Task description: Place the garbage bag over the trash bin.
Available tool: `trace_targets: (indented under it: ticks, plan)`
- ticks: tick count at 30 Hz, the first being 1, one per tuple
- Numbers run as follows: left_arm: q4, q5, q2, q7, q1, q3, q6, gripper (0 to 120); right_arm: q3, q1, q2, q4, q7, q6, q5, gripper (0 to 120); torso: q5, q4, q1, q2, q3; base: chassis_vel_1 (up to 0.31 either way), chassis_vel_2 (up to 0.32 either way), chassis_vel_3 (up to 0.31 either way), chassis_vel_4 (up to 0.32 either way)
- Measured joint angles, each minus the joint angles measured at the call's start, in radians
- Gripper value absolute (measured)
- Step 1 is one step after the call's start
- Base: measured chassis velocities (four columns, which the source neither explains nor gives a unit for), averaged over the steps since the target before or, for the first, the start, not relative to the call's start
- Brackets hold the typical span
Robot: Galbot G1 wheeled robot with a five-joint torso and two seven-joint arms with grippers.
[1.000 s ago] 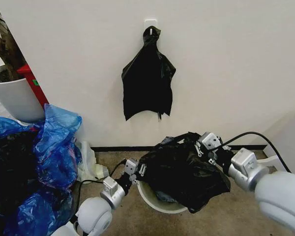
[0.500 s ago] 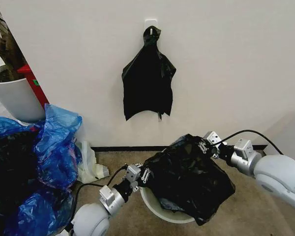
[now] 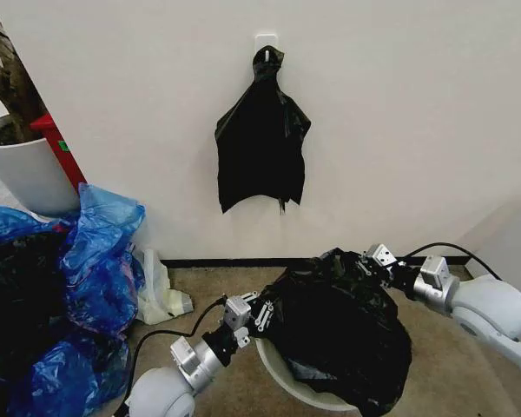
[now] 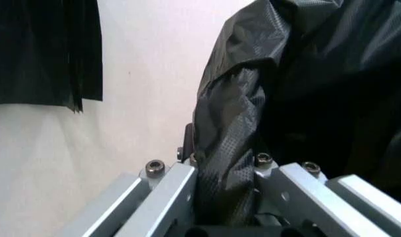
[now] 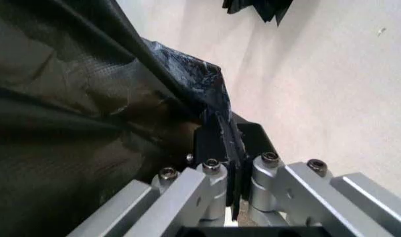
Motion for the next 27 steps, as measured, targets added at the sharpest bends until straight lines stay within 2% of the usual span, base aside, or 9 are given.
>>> trace_targets:
  ticks: [2, 6, 10, 11, 17, 20, 21, 24, 27]
  plan:
    - [0.0, -0.007, -0.002, -0.001, 0.002, 0.0, 0.0, 2, 0.005, -0.01, 0.0, 0.0, 0.001, 0.005, -0.003, 0, 0.0, -0.0001, 0.0, 0.0, 0.0, 0.0, 0.0, 0.0, 0.0]
    - [0.0, -0.025, -0.007, -0.012, 0.002, 0.0, 0.008, 2, 0.022, -0.035, -0.005, 0.01, 0.023, 0.017, -0.011, 8, 0.0002, -0.0002, 0.0, 0.0, 0.0, 0.0, 0.0, 0.0, 0.0]
    - [0.034, -0.05, -0.022, -0.032, -0.013, -0.002, 0.022, 2, 0.064, -0.069, -0.026, 0.065, 0.086, 0.019, 0.016, 26, 0.0, -0.0002, 0.0, 0.0, 0.0, 0.0, 0.0, 0.0, 0.0]
    - [0.049, -0.064, -0.025, -0.037, -0.017, -0.002, 0.031, 2, 0.085, -0.076, -0.036, 0.091, 0.108, 0.007, 0.043, 34, -0.0001, -0.0001, 0.0, 0.0, 0.0, 0.0, 0.0, 0.0, 0.0]
    - [0.086, -0.137, -0.035, -0.066, -0.038, 0.001, 0.074, 2, 0.126, -0.082, -0.065, 0.166, 0.215, -0.029, 0.167, 51, -0.0003, -0.0001, 0.0, 0.0, 0.0, 0.0, 0.0, 0.0, 0.0]
    - [0.097, -0.202, -0.041, -0.158, -0.059, 0.002, 0.121, 2, 0.207, -0.088, -0.06, 0.209, 0.333, -0.08, 0.28, 68, 0.0004, -0.0001, 0.0, 0.0, 0.0, 0.0, 0.0, 0.0, 0.0]
    - [0.097, -0.202, -0.041, -0.158, -0.059, 0.002, 0.121, 2, 0.207, -0.088, -0.06, 0.209, 0.333, -0.08, 0.28, 68, 0.0004, -0.0001, 0.0, 0.0, 0.0, 0.0, 0.0, 0.0, 0.0]
    - [0.107, -0.248, -0.053, -0.246, -0.08, 0.01, 0.141, 2, 0.271, -0.088, -0.042, 0.3, 0.487, -0.143, 0.404, 79, -0.0005, 0.0, 0.0, 0.0, 0.0, 0.0, 0.0, 0.0, 0.0]
    - [0.114, -0.295, -0.072, -0.378, -0.109, 0.027, 0.153, 2, 0.297, -0.082, 0.025, 0.464, 0.781, -0.213, 0.566, 93, -0.0003, -0.0002, 0.0, 0.0, 0.0, 0.0, 0.0, 0.0, 0.0]
